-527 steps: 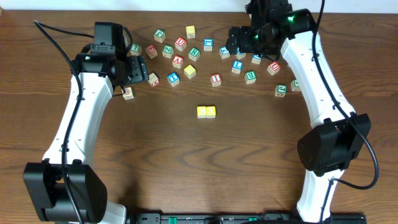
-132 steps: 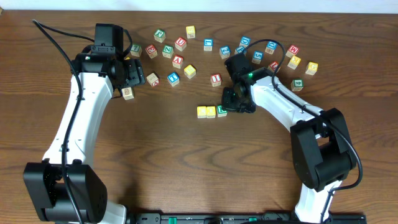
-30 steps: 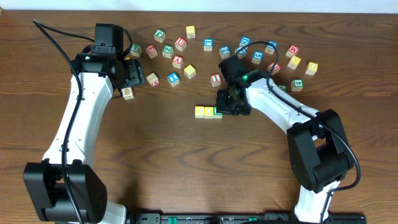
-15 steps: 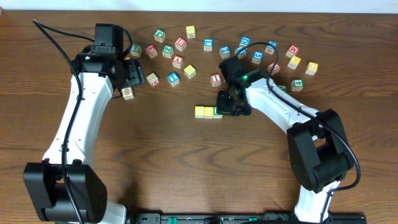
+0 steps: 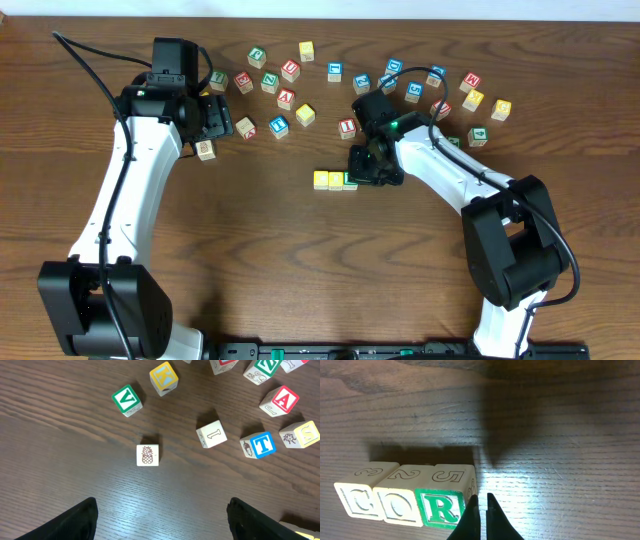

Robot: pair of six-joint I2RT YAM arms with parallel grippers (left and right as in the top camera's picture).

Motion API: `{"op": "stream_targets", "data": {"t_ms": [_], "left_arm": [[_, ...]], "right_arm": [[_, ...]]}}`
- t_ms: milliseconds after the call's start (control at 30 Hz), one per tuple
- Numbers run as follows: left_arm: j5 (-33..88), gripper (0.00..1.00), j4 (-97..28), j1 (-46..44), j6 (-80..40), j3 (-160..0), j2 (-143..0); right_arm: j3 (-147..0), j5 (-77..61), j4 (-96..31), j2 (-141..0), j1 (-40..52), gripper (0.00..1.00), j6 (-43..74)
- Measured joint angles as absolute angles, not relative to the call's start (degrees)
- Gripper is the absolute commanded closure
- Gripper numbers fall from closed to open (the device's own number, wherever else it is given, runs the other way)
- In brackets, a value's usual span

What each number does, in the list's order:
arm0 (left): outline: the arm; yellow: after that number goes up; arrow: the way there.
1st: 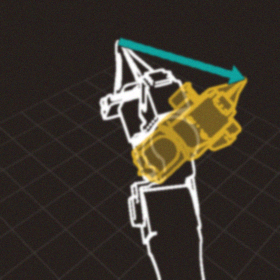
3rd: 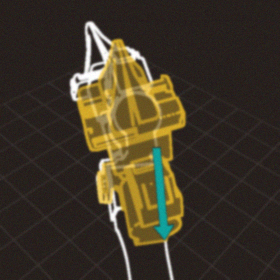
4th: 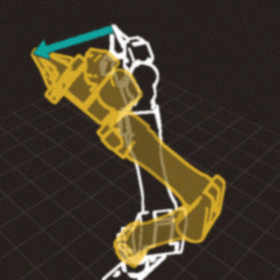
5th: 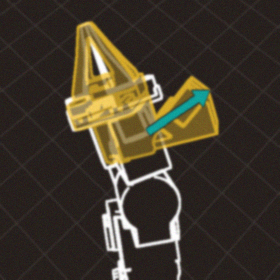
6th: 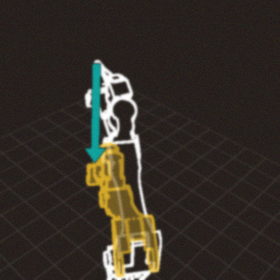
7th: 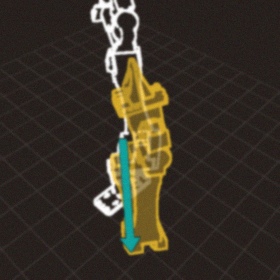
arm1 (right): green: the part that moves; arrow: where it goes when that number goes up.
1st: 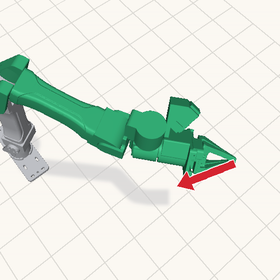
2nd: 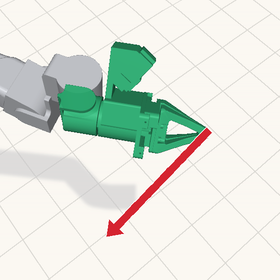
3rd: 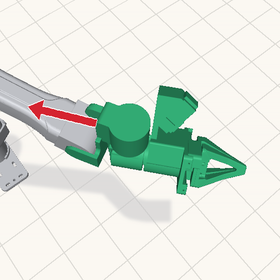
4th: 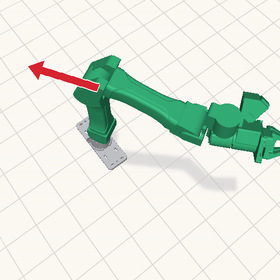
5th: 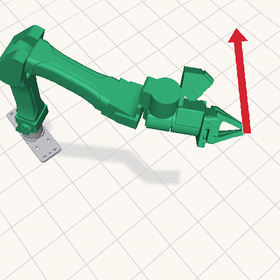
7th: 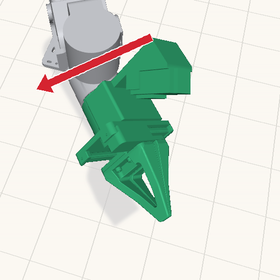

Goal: Spell out CORL
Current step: 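Press the right gripper fingers against the R block to align the row, then raise the right gripper and move it back over the cluster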

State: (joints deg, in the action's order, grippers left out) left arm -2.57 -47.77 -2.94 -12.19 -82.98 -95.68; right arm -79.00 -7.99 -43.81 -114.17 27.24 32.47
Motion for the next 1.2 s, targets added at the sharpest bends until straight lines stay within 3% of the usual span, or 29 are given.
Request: {"op": "stream_targets", "data": {"t_ms": [967,1200], "left_arm": [[-2.57,0.18,-47.77,-2.94,-12.19,-82.98,-95.68],[-2.57,0.18,-47.77,-2.94,-12.19,-82.98,-95.68]], "right_arm": [[-79.0,-8.23,-43.24,-114.17,27.33,0.99,32.18],[-80.14,-7.88,-47.33,-114.13,26.33,0.88,30.26]]}}
